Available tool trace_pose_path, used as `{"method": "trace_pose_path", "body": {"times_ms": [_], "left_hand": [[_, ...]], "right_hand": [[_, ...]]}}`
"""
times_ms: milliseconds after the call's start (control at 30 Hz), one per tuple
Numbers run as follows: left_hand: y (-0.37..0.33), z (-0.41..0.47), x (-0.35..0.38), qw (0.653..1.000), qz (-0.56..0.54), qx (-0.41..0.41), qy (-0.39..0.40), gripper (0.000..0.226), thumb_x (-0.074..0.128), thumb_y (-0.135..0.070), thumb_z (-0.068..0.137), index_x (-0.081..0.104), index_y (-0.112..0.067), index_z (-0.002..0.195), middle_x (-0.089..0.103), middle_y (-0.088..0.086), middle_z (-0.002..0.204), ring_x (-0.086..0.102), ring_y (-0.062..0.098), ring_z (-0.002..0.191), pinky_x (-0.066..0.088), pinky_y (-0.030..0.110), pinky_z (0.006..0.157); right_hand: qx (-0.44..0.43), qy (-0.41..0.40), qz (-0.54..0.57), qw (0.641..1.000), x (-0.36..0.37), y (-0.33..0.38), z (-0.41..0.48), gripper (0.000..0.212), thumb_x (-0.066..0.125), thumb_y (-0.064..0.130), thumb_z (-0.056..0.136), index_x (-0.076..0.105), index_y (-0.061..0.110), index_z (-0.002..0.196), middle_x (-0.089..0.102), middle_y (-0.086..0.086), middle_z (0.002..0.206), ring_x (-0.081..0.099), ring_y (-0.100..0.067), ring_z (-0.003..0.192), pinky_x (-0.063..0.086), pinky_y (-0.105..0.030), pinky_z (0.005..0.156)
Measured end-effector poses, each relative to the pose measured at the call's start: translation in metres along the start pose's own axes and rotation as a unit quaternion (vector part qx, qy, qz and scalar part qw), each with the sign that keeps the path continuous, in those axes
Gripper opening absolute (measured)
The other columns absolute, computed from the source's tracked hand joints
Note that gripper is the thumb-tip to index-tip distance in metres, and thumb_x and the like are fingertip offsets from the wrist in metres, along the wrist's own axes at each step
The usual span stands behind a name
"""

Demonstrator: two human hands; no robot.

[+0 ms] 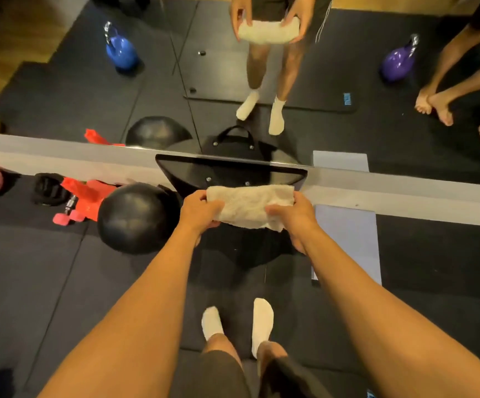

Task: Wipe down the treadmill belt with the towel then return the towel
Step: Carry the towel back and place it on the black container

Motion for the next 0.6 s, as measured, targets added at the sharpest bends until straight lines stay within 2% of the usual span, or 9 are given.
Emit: {"method": "trace_pose_path", "body": {"times_ms": [100,267,400,533,600], "left_hand": [[0.017,0.070,0.005,1.000,-0.006,-0.016,-0.007,0.033,0.065,-0.012,0.085,0.052,-0.016,0.115,0.059,0.005,0.112,0.060,0.020,0.098,0.059,0.035,0.072],[0.038,0.180,0.019,1.000,-0.007,0.014,-0.026,0.032,0.068,-0.013,0.084,0.046,-0.016,0.107,0.059,0.007,0.109,0.062,0.019,0.097,0.059,0.035,0.072],[0.066,0.257,0.027,0.999,0.003,-0.008,-0.040,0.028,0.066,-0.019,0.087,0.050,-0.013,0.109,0.059,0.005,0.108,0.061,0.022,0.098,0.060,0.038,0.072],[0.080,0.313,0.033,0.998,0.026,0.047,-0.030,0.036,0.066,-0.021,0.088,0.050,-0.006,0.117,0.058,0.006,0.112,0.063,0.020,0.098,0.060,0.033,0.070],[0.084,0.328,0.038,0.994,0.077,0.082,-0.014,0.038,0.065,-0.021,0.088,0.051,-0.008,0.120,0.060,0.007,0.114,0.063,0.020,0.099,0.060,0.035,0.072]], "right_hand": [[0.008,-0.036,0.002,0.999,0.018,-0.011,0.057,0.049,0.075,0.013,0.079,0.053,0.019,0.121,0.057,0.004,0.109,0.056,-0.010,0.088,0.047,-0.018,0.061],[-0.004,-0.103,-0.011,0.995,0.047,-0.030,0.164,0.045,0.069,0.009,0.081,0.057,0.018,0.124,0.060,0.000,0.111,0.058,-0.020,0.102,0.054,-0.032,0.086],[-0.026,-0.125,-0.031,0.991,0.067,-0.045,0.241,0.031,0.068,0.005,0.076,0.064,0.018,0.103,0.066,-0.004,0.098,0.064,-0.023,0.093,0.057,-0.035,0.079],[-0.066,-0.139,-0.038,0.987,0.081,-0.055,0.294,0.026,0.069,0.011,0.080,0.061,0.017,0.104,0.062,0.006,0.089,0.062,-0.019,0.090,0.053,-0.031,0.075],[-0.081,-0.117,-0.107,0.984,0.088,-0.063,0.311,0.033,0.066,0.017,0.084,0.059,0.017,0.116,0.063,0.004,0.101,0.059,-0.018,0.098,0.048,-0.027,0.080]]}}
Point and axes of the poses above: each hand's wrist, its own z-axis towards the middle knuckle, its own x-axis out of the palm, y = z × x, the point moved 8 cm from there along z, towards the middle knuckle
